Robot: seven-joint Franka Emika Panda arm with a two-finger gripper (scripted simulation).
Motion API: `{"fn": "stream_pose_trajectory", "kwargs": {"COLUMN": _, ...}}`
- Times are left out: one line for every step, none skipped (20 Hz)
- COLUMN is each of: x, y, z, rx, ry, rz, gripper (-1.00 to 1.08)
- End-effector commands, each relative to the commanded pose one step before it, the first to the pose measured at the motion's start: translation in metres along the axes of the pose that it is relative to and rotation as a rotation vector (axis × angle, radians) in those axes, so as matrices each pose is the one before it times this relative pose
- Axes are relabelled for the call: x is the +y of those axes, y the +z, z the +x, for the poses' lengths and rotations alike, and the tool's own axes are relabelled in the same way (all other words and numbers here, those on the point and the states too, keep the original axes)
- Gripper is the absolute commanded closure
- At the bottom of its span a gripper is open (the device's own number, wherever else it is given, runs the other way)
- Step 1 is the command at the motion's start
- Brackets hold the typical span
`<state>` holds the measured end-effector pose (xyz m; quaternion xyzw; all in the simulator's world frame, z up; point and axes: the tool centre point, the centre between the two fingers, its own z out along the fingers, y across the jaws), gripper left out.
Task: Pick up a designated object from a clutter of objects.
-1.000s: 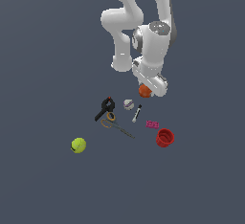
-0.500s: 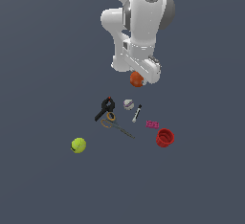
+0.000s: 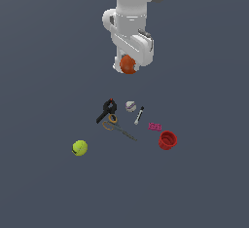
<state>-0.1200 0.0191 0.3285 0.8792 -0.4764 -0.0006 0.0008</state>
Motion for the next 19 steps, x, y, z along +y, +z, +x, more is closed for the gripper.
{"fn": "stream_pose_trajectory", "kwargs": {"x": 0.00540, "y": -0.02264, "z": 0.01151, "rx": -0.00004, "ry": -0.00082, "rz": 0.00122, "gripper": 1.08}}
{"fn": "stream_pose_trajectory", "kwargs": {"x": 0.00173, "y": -0.00791, "z": 0.00424, "rx": 0.00000, "ry": 0.00000, "rz": 0.00000, "gripper": 1.08}}
{"fn": "stream_pose_trajectory", "kwargs": {"x": 0.00160, "y": -0.00750, "z": 0.00405, "rx": 0.00000, "ry": 0.00000, "rz": 0.00000, "gripper": 1.08}}
{"fn": "stream_pose_trajectory", "kwargs": {"x": 0.00147, "y": -0.00708, "z": 0.00384, "rx": 0.00000, "ry": 0.00000, "rz": 0.00000, "gripper": 1.08}}
{"fn": "stream_pose_trajectory", "kwargs": {"x": 0.00131, "y": -0.00670, "z": 0.00349, "rx": -0.00019, "ry": -0.00060, "rz": 0.00028, "gripper": 1.08}}
{"fn": "stream_pose_trajectory", "kwargs": {"x": 0.00122, "y": -0.00620, "z": 0.00341, "rx": 0.00000, "ry": 0.00000, "rz": 0.00000, "gripper": 1.08}}
{"fn": "stream_pose_trajectory", "kwargs": {"x": 0.00109, "y": -0.00575, "z": 0.00319, "rx": 0.00000, "ry": 0.00000, "rz": 0.00000, "gripper": 1.08}}
{"fn": "stream_pose_trajectory", "kwargs": {"x": 0.00089, "y": -0.00536, "z": 0.00274, "rx": -0.00003, "ry": -0.00065, "rz": 0.00023, "gripper": 1.08}}
{"fn": "stream_pose_trajectory", "kwargs": {"x": 0.00085, "y": -0.00481, "z": 0.00271, "rx": 0.00000, "ry": 0.00000, "rz": 0.00000, "gripper": 1.08}}
{"fn": "stream_pose_trajectory", "kwargs": {"x": 0.00073, "y": -0.00433, "z": 0.00246, "rx": 0.00000, "ry": 0.00000, "rz": 0.00000, "gripper": 1.08}}
{"fn": "stream_pose_trajectory", "kwargs": {"x": 0.00052, "y": -0.00392, "z": 0.00192, "rx": 0.00012, "ry": -0.00066, "rz": 0.00016, "gripper": 1.08}}
{"fn": "stream_pose_trajectory", "kwargs": {"x": 0.00052, "y": -0.00334, "z": 0.00193, "rx": 0.00000, "ry": 0.00000, "rz": 0.00000, "gripper": 1.08}}
{"fn": "stream_pose_trajectory", "kwargs": {"x": 0.00043, "y": -0.00285, "z": 0.00167, "rx": 0.00000, "ry": 0.00000, "rz": 0.00000, "gripper": 1.08}}
{"fn": "stream_pose_trajectory", "kwargs": {"x": 0.00035, "y": -0.00238, "z": 0.00140, "rx": 0.00000, "ry": 0.00000, "rz": 0.00000, "gripper": 1.08}}
{"fn": "stream_pose_trajectory", "kwargs": {"x": 0.00027, "y": -0.00193, "z": 0.00114, "rx": 0.00000, "ry": 0.00000, "rz": 0.00000, "gripper": 1.08}}
{"fn": "stream_pose_trajectory", "kwargs": {"x": 0.00020, "y": -0.00149, "z": 0.00089, "rx": 0.00000, "ry": 0.00000, "rz": 0.00000, "gripper": 1.08}}
{"fn": "stream_pose_trajectory", "kwargs": {"x": 0.00014, "y": -0.00105, "z": 0.00063, "rx": 0.00000, "ry": 0.00000, "rz": 0.00000, "gripper": 1.08}}
{"fn": "stream_pose_trajectory", "kwargs": {"x": -0.00005, "y": -0.00073, "z": 0.00005, "rx": 0.00025, "ry": -0.00064, "rz": 0.00009, "gripper": 1.08}}
{"fn": "stream_pose_trajectory", "kwargs": {"x": 0.00003, "y": -0.00021, "z": 0.00013, "rx": 0.00000, "ry": 0.00000, "rz": 0.00000, "gripper": 1.08}}
